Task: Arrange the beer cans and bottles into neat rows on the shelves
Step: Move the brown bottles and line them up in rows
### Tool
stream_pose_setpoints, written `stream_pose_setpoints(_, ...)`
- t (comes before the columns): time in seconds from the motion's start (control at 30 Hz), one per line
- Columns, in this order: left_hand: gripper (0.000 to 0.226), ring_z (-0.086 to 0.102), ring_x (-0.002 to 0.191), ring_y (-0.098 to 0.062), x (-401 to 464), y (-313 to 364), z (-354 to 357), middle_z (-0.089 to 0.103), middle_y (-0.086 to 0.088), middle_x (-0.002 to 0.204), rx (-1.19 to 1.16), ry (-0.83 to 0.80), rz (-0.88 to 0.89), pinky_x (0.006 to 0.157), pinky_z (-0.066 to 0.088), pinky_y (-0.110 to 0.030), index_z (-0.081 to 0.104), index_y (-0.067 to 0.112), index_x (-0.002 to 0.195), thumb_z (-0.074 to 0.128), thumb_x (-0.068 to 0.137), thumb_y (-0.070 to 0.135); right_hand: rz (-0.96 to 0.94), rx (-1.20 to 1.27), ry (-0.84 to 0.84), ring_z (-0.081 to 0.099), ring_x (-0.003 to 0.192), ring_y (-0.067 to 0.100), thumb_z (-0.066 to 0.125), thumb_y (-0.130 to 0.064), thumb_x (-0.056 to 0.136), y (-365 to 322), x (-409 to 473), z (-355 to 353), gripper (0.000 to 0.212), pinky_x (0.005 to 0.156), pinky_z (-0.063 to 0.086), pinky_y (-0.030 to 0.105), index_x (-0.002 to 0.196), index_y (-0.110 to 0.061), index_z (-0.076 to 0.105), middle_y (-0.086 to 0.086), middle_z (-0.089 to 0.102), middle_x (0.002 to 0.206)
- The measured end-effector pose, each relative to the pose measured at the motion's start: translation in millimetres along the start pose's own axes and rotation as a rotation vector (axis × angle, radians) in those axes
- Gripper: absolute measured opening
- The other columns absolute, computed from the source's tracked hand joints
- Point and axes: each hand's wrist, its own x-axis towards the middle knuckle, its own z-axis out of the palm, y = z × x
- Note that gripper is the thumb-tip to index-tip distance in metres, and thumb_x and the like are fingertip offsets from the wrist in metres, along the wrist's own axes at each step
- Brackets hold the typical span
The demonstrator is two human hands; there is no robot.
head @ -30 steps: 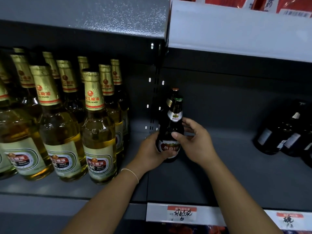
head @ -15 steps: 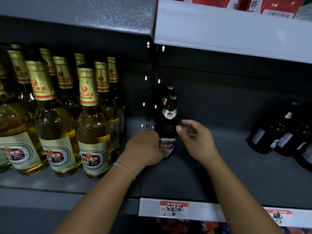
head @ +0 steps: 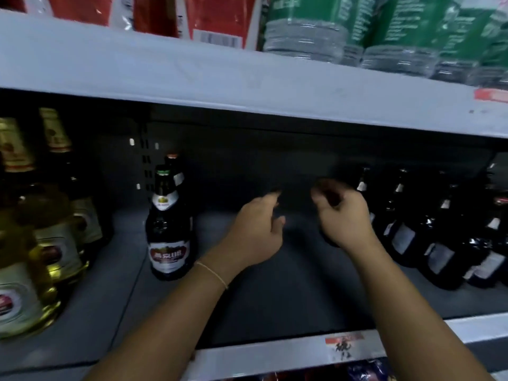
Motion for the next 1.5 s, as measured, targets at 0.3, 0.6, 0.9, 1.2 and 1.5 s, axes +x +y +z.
stream_pose_setpoints(0.3, 0.052, 0.046, 0.126, -0.022, 52, 44, 79, 0.048, -0.011, 0.135, -0.004, -0.114, -0.021, 0.1, 0.038, -0.026, 0.031, 0.012, 0.148, 0.049, 0.098, 0.016, 0.02, -0.16, 0.057, 0.062, 0.105, 0.03, 0.061, -0.015, 0.091, 58, 57, -60, 0.022, 0.08, 0.044, 0.025, 0.112, -0.008, 0.062, 0.008, 0.065, 0.106)
stream_pose_setpoints(0.6, 0.057, 0.045, 0.126, -0.02, 65, 50, 111, 0.049, -0.011, 0.137, -0.019, -0.078, -0.078, 0.095, 0.031, -0.014, 0.031, 0.018, 0.15, 0.05, 0.097, 0.011, 0.143, -0.244, -0.14, 0.059, 0.113, 0.03, 0.055, -0.014, 0.089, 109, 106, -42, 0.032, 0.086, 0.039, 0.022, 0.121, -0.006, 0.056, 0.012, 0.063, 0.117)
stream_pose_setpoints(0.9, 0.057, 0.044, 0.131, -0.022, 52, 32, 116, 0.049, -0.012, 0.142, 0.009, -0.042, -0.118, 0.099, 0.026, -0.009, 0.037, 0.007, 0.146, 0.057, 0.093, 0.012, 0.138, -0.071, 0.0, 0.066, 0.093, 0.027, 0.068, -0.031, 0.087, 105, 94, -34, 0.022, 0.077, 0.048, 0.029, 0.1, -0.014, 0.067, 0.007, 0.069, 0.095)
stream_pose_setpoints(1.2, 0.057, 0.061, 0.109, -0.004, 14, 10, 82, 0.064, 0.008, 0.12, -0.22, -0.116, -0.176, 0.096, 0.051, -0.03, 0.052, 0.03, 0.125, 0.081, 0.076, 0.034, 0.05, 0.049, 0.039, 0.061, 0.06, 0.009, 0.08, -0.04, 0.073, 40, 35, -8, 0.03, 0.06, 0.048, 0.025, 0.068, -0.02, 0.06, -0.008, 0.061, 0.059)
stream_pose_setpoints(1.5, 0.066, 0.057, 0.104, 0.011, -61, -27, 3, 0.062, 0.025, 0.109, -0.29, -0.026, -0.254, 0.088, 0.046, -0.01, 0.044, 0.048, 0.109, 0.09, 0.063, 0.035, 0.044, 0.208, -0.046, 0.051, 0.046, 0.005, 0.084, -0.037, 0.069, -61, -33, 39, 0.041, 0.046, 0.042, 0.017, 0.062, -0.015, 0.05, -0.006, 0.05, 0.054)
